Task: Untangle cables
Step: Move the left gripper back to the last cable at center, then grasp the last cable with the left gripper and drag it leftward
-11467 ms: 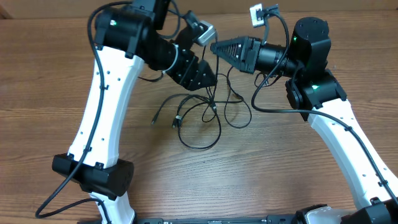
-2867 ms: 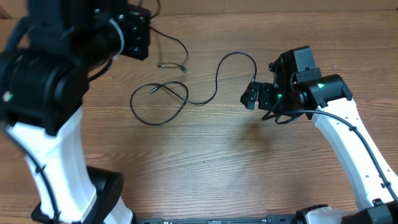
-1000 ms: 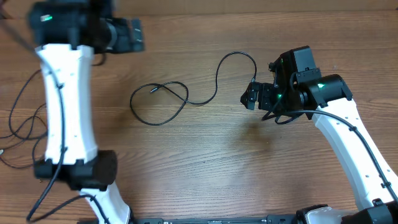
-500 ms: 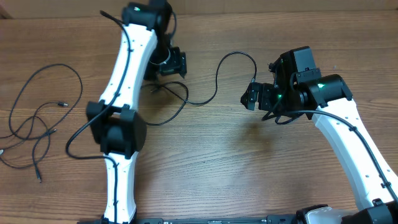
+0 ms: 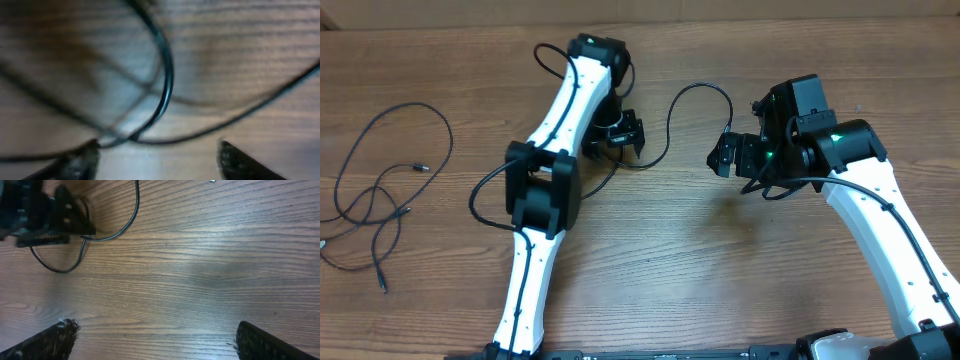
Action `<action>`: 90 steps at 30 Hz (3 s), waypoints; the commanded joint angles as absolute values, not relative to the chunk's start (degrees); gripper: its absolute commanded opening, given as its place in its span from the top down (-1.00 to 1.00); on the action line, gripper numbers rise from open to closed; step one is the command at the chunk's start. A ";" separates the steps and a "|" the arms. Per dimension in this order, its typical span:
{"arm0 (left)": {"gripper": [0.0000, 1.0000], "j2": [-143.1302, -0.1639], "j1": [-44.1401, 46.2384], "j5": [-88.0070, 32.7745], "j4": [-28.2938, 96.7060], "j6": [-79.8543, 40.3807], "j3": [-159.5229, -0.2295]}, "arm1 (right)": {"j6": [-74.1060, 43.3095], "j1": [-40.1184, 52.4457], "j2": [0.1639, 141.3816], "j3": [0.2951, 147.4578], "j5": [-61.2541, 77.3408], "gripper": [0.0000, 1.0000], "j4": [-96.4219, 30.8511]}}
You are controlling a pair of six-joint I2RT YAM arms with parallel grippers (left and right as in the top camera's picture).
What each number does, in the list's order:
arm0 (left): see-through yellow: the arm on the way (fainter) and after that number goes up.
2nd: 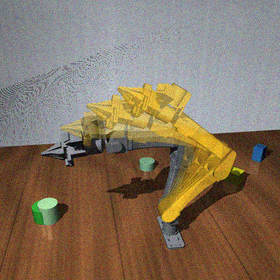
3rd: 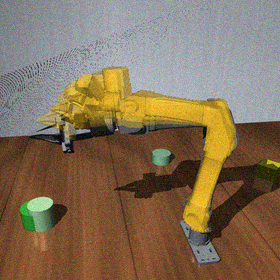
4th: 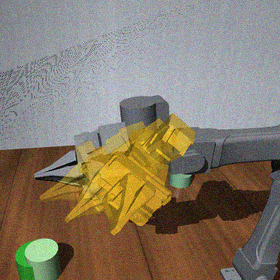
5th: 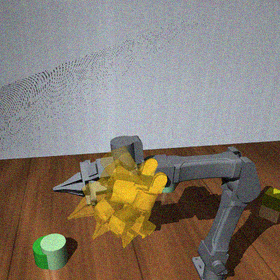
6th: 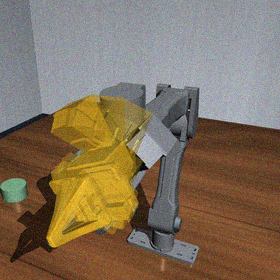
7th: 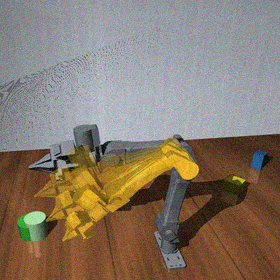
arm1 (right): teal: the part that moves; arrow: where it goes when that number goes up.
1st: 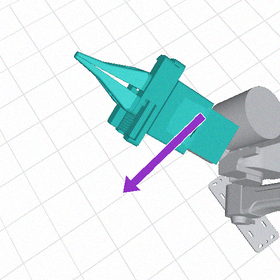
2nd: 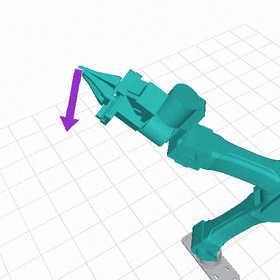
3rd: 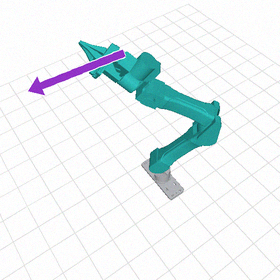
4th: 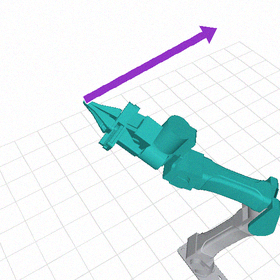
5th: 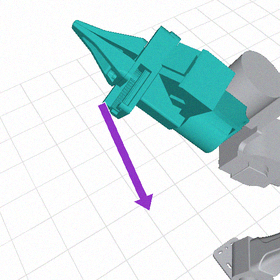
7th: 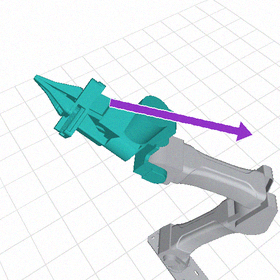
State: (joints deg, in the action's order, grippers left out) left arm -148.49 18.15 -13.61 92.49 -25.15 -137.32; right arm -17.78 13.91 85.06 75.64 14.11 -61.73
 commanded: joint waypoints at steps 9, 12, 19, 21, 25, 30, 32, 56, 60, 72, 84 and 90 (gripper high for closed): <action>0.91 -147.04 18.00 -7.46 91.26 -25.52 -138.85 | -17.67 14.06 85.21 76.18 13.50 -1.00 -61.65; 0.92 -143.20 17.82 -3.79 91.66 -25.50 -141.34 | -17.69 14.06 85.21 76.18 12.97 -1.00 -61.67; 0.78 -132.64 17.17 -1.48 91.18 -26.52 -145.45 | -17.69 14.06 85.21 76.18 12.67 -1.00 -61.63; 0.43 -131.63 17.17 -1.48 91.50 -28.08 -145.45 | -17.69 14.06 85.21 76.18 12.67 -1.00 -61.60; -0.04 -132.40 17.65 -1.48 92.20 -28.77 -144.75 | -17.69 14.06 85.21 76.18 12.67 -1.00 -61.65; -0.18 -134.06 18.09 -1.50 90.76 -30.11 -140.62 | -17.69 14.06 85.21 76.18 12.67 -1.00 -61.69; -0.18 -134.56 18.09 -1.50 89.78 -30.30 -138.32 | -17.69 14.06 85.21 76.18 12.67 -1.00 -61.69; 0.24 -134.82 20.10 -7.51 66.13 -26.02 -108.95 | -17.69 14.06 85.21 76.18 12.67 -1.00 -61.65; 0.91 -134.82 20.73 -7.46 66.94 -24.99 -109.03 | -17.69 14.06 85.21 76.18 12.67 -1.00 -61.67; 0.92 -127.48 17.47 5.08 80.18 -25.28 -127.37 | -17.69 14.06 85.21 76.18 12.62 -1.00 -61.89; 0.91 -109.80 1.54 20.64 83.74 -25.28 -132.66 | -17.67 14.06 85.21 76.18 12.43 -1.00 -61.89; 0.92 -106.06 -12.62 22.59 81.25 -23.38 -132.68 | -17.67 14.06 85.21 76.18 12.45 -1.00 -61.91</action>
State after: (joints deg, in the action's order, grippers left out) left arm -107.39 -7.73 19.35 82.08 -25.63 -131.94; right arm -17.78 13.91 85.08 75.64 13.06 -62.15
